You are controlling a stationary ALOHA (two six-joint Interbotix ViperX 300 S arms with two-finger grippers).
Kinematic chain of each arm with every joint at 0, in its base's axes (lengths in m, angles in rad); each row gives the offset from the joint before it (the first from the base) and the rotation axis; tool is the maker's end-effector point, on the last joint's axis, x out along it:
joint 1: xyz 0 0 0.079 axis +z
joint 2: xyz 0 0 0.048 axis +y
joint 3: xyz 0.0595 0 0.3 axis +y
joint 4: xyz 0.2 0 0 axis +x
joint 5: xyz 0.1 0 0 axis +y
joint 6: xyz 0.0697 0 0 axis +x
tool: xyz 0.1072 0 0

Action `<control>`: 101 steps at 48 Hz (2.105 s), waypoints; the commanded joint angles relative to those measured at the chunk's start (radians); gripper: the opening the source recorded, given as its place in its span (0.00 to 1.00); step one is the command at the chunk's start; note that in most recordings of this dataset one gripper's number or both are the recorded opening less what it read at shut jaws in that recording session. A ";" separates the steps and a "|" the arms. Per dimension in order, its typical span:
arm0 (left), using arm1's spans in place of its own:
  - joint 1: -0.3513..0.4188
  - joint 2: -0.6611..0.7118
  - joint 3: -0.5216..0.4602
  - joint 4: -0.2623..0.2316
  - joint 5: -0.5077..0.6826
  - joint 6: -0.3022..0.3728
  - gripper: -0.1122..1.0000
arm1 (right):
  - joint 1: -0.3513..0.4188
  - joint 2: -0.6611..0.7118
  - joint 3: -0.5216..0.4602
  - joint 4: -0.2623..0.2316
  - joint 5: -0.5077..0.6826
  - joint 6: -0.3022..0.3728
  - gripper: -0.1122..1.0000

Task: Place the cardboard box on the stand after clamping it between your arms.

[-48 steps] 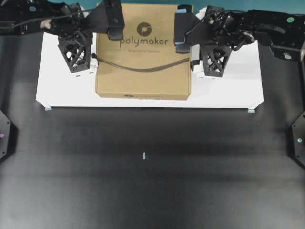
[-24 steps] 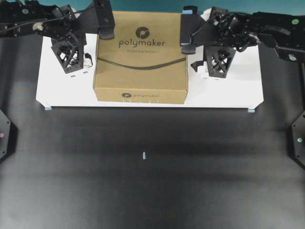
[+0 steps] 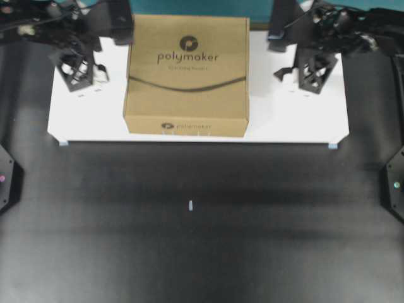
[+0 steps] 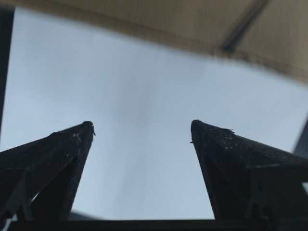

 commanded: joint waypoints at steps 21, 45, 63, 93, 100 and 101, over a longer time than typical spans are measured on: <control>-0.098 -0.532 0.244 0.000 -0.179 -0.044 0.81 | 0.092 -0.430 0.256 0.012 -0.107 0.149 0.84; -0.403 -0.811 0.296 -0.002 -0.183 -0.290 0.81 | 0.293 -0.810 0.334 0.020 -0.114 0.166 0.84; -0.607 -0.874 0.304 0.000 -0.242 -0.383 0.81 | 0.488 -0.997 0.399 0.040 -0.114 0.407 0.84; -0.604 -0.945 0.397 0.000 -0.419 -0.377 0.79 | 0.509 -1.092 0.517 0.037 -0.368 0.492 0.83; -0.604 -0.942 0.419 0.000 -0.451 -0.385 0.79 | 0.509 -1.098 0.534 0.037 -0.400 0.495 0.83; -0.604 -0.942 0.420 -0.002 -0.451 -0.385 0.79 | 0.509 -1.098 0.534 0.037 -0.397 0.495 0.83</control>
